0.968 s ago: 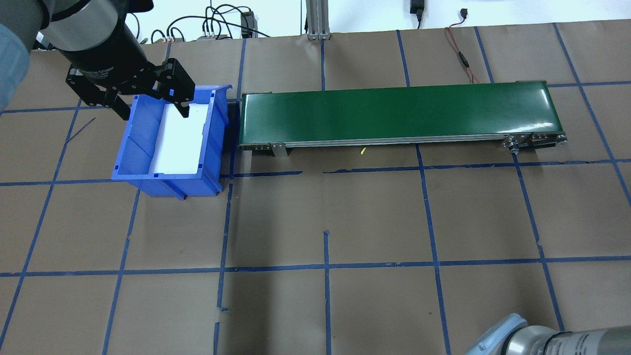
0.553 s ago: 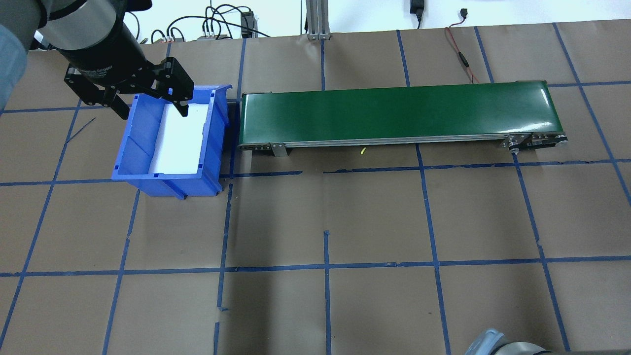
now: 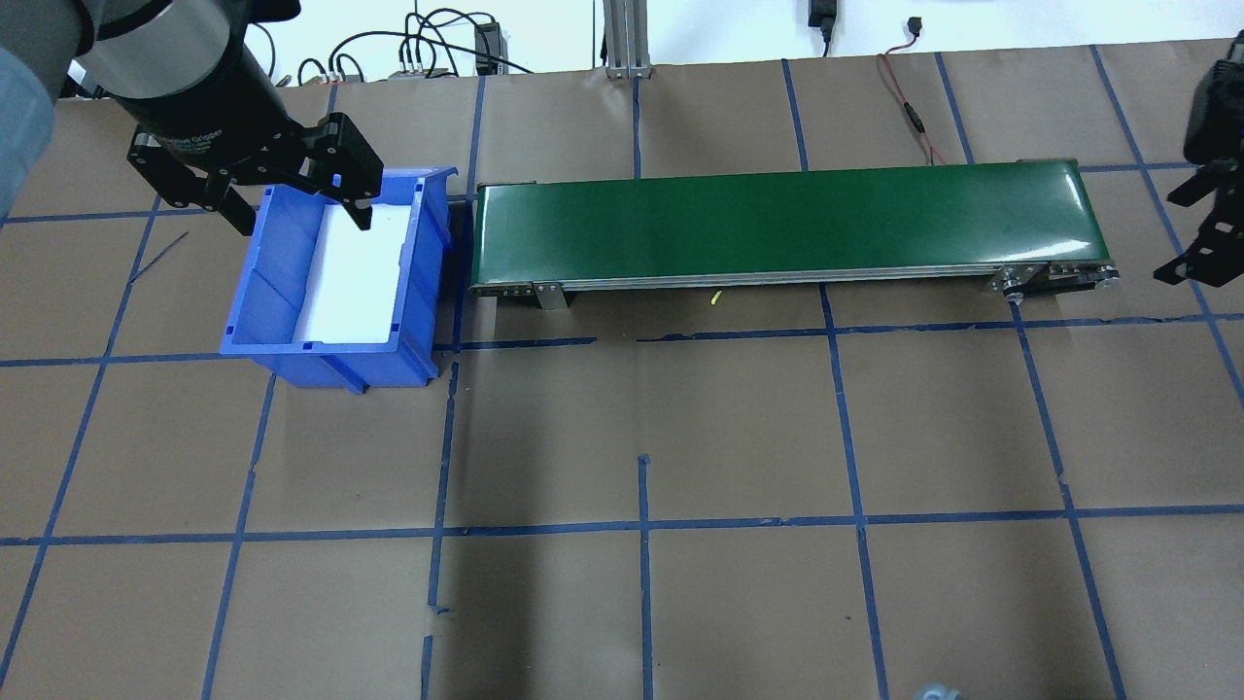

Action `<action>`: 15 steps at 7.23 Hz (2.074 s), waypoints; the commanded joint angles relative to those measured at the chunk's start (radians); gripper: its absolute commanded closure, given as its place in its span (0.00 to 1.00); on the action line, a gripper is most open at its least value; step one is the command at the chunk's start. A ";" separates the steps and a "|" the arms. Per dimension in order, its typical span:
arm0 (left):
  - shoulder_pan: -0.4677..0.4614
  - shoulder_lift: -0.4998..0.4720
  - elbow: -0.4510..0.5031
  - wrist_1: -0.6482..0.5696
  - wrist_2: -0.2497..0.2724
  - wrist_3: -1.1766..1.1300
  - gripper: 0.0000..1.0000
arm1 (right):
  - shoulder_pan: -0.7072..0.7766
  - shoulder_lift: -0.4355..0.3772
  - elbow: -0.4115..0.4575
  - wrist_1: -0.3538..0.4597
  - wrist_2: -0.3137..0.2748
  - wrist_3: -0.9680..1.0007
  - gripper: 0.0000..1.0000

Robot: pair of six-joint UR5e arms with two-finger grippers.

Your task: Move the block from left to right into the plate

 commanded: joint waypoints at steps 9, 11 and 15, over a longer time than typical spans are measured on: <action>0.010 0.002 0.009 0.008 0.012 0.000 0.00 | 0.530 -0.035 -0.132 0.039 0.002 1.276 0.00; 0.012 0.003 0.014 -0.003 0.006 0.000 0.00 | 0.531 -0.045 -0.185 0.042 0.003 1.539 0.00; 0.013 0.003 0.017 -0.003 0.003 -0.002 0.00 | 0.531 -0.049 -0.285 0.279 -0.134 1.655 0.00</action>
